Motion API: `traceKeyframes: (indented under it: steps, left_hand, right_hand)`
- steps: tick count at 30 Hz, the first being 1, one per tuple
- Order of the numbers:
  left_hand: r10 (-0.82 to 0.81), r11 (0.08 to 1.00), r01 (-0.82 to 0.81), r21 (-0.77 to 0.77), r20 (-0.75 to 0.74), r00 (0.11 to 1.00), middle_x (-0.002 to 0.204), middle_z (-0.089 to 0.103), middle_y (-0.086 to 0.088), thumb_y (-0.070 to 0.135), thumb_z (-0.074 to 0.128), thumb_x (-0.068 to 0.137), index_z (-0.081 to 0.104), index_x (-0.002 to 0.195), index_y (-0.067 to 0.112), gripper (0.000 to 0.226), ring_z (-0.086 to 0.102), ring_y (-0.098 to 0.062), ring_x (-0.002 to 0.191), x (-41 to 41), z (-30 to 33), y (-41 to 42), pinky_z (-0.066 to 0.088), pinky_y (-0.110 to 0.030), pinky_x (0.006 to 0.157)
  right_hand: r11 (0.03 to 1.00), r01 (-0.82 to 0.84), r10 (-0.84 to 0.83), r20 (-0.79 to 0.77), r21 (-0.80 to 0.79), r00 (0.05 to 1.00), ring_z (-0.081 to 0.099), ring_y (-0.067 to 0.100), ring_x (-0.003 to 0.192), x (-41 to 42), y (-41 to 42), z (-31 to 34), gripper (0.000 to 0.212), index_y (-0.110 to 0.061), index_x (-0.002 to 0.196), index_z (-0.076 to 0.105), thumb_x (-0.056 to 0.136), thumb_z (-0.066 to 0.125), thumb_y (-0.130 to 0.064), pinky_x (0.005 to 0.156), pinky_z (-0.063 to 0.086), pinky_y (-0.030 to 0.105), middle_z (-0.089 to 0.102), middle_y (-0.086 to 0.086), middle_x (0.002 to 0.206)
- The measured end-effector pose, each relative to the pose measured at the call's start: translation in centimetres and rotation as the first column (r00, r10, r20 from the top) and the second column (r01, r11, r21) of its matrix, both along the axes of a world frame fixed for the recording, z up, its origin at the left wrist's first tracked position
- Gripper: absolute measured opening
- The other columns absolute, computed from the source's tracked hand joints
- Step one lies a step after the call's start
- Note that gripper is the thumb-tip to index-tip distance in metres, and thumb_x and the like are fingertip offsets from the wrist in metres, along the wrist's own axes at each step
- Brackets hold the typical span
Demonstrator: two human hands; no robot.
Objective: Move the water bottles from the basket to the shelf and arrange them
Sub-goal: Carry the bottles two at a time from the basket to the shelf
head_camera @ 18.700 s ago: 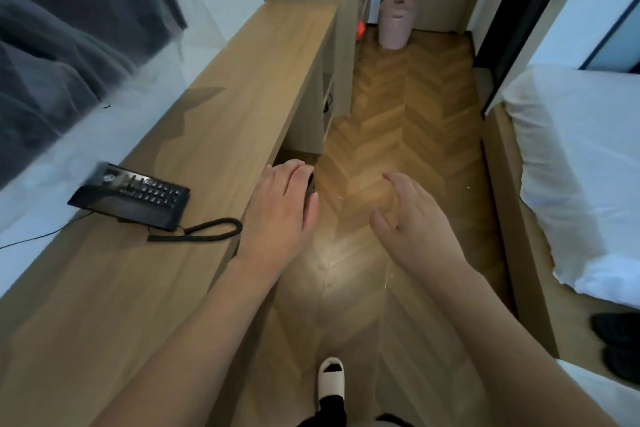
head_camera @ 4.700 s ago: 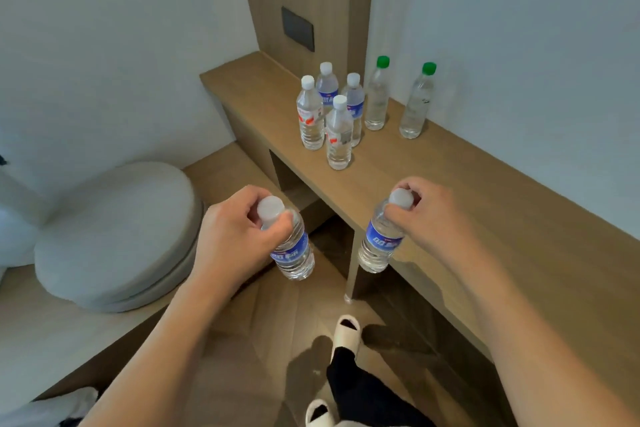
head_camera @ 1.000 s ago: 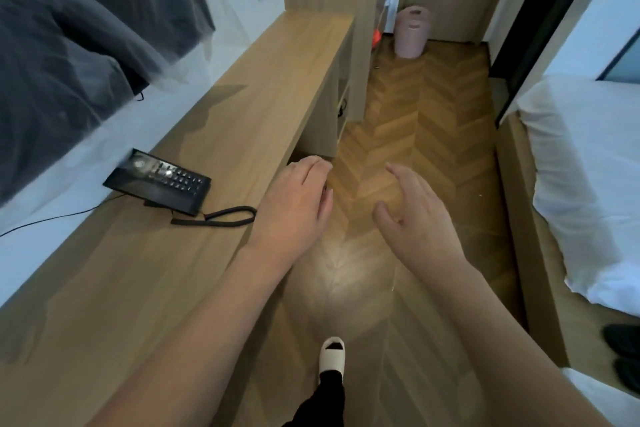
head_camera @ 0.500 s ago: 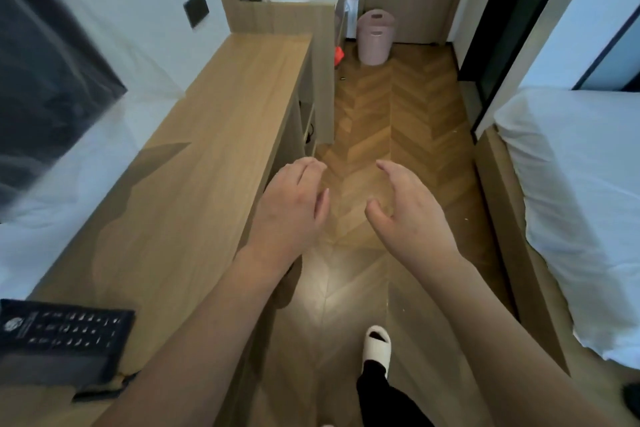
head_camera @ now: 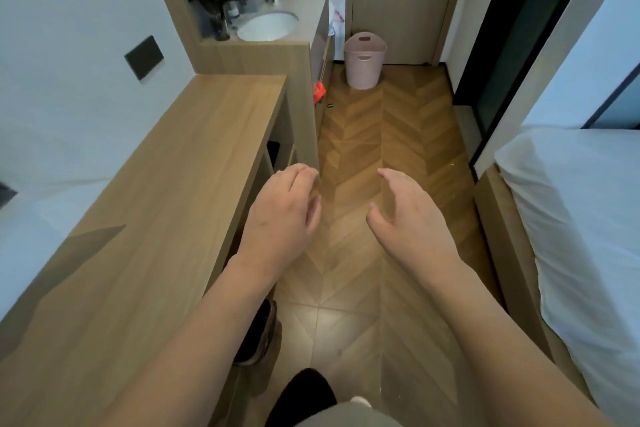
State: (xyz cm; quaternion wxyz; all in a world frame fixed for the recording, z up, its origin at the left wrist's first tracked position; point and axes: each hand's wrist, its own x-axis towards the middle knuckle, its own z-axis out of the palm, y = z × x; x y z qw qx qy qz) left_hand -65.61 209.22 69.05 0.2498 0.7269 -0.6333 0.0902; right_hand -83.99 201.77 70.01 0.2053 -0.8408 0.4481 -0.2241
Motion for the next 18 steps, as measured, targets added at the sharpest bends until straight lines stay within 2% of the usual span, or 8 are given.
traceKeyframes:
  steps: [5,9,12,15,18]
  left_hand:
    - [-0.006,1.000,0.007,0.017,-0.016,1.000,0.120,0.063,-0.004,0.022,0.061,0.092,0.059,0.122,0.011,0.032,0.060,-0.018,0.110,4.2,-1.0,-9.8,0.052,-0.032,0.096]
    - [-0.040,0.999,0.040,0.019,-0.007,0.999,0.125,0.062,-0.004,0.024,0.061,0.093,0.059,0.126,0.011,0.035,0.059,-0.018,0.113,7.8,-1.4,-18.9,0.050,-0.030,0.099]
    - [-0.073,0.997,0.073,0.025,-0.013,0.997,0.127,0.061,-0.003,0.024,0.062,0.092,0.058,0.128,0.013,0.039,0.058,-0.017,0.115,10.5,-0.9,-25.3,0.045,-0.026,0.100]
    - [-0.117,0.993,0.117,0.014,-0.004,0.993,0.126,0.062,-0.005,0.023,0.062,0.091,0.059,0.127,0.011,0.038,0.059,-0.018,0.114,13.2,-0.3,-31.9,0.045,-0.027,0.100]
    - [-0.161,0.987,0.161,0.029,-0.003,0.987,0.125,0.061,-0.006,0.022,0.061,0.091,0.058,0.126,0.010,0.037,0.058,-0.020,0.113,15.0,-0.3,-38.1,0.045,-0.028,0.099]
  right_hand:
    - [0.999,0.032,-0.032,-0.017,0.013,0.999,0.038,0.010,0.138,3.3,-9.0,-1.3,0.056,-0.015,0.147,0.041,0.094,0.057,-0.023,0.107,0.017,0.012,0.045,0.000,0.149]
    - [0.997,0.075,-0.075,0.000,0.028,0.997,0.039,0.011,0.138,6.8,-17.3,-1.7,0.057,-0.017,0.147,0.040,0.094,0.058,-0.024,0.109,0.025,0.019,0.044,-0.001,0.150]
    - [0.993,0.110,-0.110,-0.016,0.033,0.994,0.041,0.010,0.137,9.4,-23.1,-1.3,0.058,-0.019,0.148,0.039,0.094,0.060,-0.026,0.108,0.026,0.020,0.045,-0.001,0.150]
    - [0.990,0.139,-0.138,-0.021,0.033,0.990,0.041,0.011,0.137,11.9,-28.9,-0.9,0.059,-0.020,0.148,0.039,0.094,0.060,-0.028,0.110,0.029,0.023,0.044,-0.001,0.150]
    - [0.984,0.178,-0.178,-0.025,0.024,0.984,0.042,0.011,0.136,13.5,-34.2,-0.7,0.059,-0.020,0.148,0.038,0.094,0.059,-0.030,0.108,0.028,0.022,0.045,-0.001,0.149]
